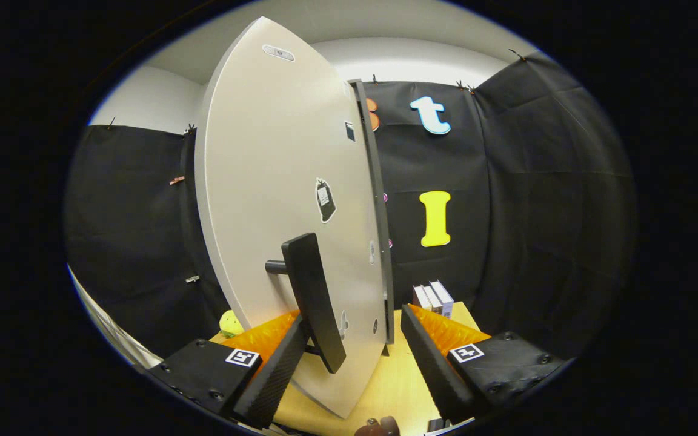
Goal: Open the shoe cabinet door, grab the shoes and put them into the shoe cabinet, then close the shoe cabinet door.
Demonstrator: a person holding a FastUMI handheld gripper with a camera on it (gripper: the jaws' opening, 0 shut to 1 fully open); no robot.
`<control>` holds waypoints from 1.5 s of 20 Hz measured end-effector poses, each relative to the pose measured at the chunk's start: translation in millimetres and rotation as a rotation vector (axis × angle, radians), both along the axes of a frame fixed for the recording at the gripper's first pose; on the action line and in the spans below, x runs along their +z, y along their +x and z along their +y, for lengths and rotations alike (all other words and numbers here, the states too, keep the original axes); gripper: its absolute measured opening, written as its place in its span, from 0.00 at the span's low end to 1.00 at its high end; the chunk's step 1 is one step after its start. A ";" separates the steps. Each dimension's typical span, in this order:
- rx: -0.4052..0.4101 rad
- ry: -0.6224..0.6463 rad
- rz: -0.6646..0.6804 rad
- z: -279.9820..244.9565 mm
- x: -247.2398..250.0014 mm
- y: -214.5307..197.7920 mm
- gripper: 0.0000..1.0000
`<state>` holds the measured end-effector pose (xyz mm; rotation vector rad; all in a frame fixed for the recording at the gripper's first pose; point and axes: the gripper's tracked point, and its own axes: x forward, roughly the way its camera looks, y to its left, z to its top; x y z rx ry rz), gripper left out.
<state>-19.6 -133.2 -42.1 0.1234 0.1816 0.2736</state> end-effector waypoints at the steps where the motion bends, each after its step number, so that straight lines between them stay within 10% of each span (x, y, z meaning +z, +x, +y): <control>1: -0.002 0.005 0.004 16.4 -1.5 3.4 0.98; 30: -0.002 -0.066 -0.071 231.2 0.4 61.1 1.00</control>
